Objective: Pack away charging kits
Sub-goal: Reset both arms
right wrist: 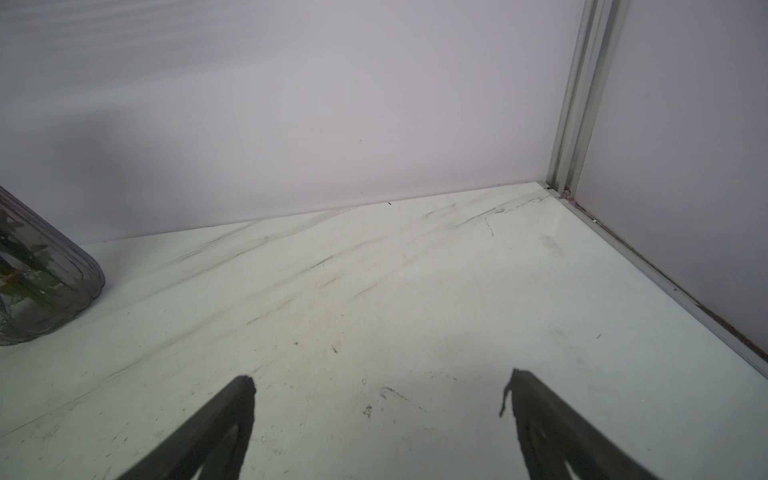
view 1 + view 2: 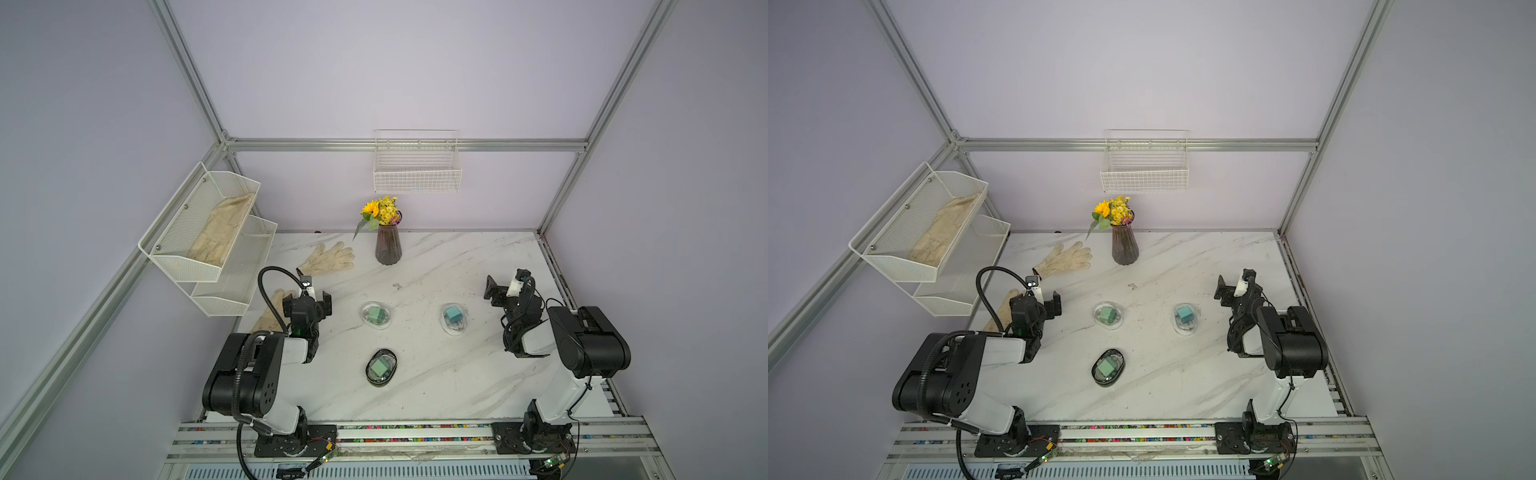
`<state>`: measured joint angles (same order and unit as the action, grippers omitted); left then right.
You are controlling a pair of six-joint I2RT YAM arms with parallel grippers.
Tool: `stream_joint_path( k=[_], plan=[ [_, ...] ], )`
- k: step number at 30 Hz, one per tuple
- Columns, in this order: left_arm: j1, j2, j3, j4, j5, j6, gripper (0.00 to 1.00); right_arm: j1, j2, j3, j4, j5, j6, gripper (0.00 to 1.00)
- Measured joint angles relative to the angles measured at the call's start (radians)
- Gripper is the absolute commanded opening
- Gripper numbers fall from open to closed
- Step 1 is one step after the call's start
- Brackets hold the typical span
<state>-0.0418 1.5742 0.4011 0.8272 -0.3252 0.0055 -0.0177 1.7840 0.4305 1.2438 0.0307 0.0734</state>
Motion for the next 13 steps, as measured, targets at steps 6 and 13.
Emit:
stream_joint_path(
  k=[6, 13],
  plan=[
    [0.01, 0.006, -0.001, 0.034, 0.023, -0.012, 1.0, 0.006, 0.0, 0.013, -0.008, 0.0, -0.007, 0.97],
    [0.01, 0.006, -0.001, 0.051, 0.032, -0.012, 1.0, 0.014, 0.0, 0.038, -0.033, -0.003, -0.019, 0.97]
  ],
)
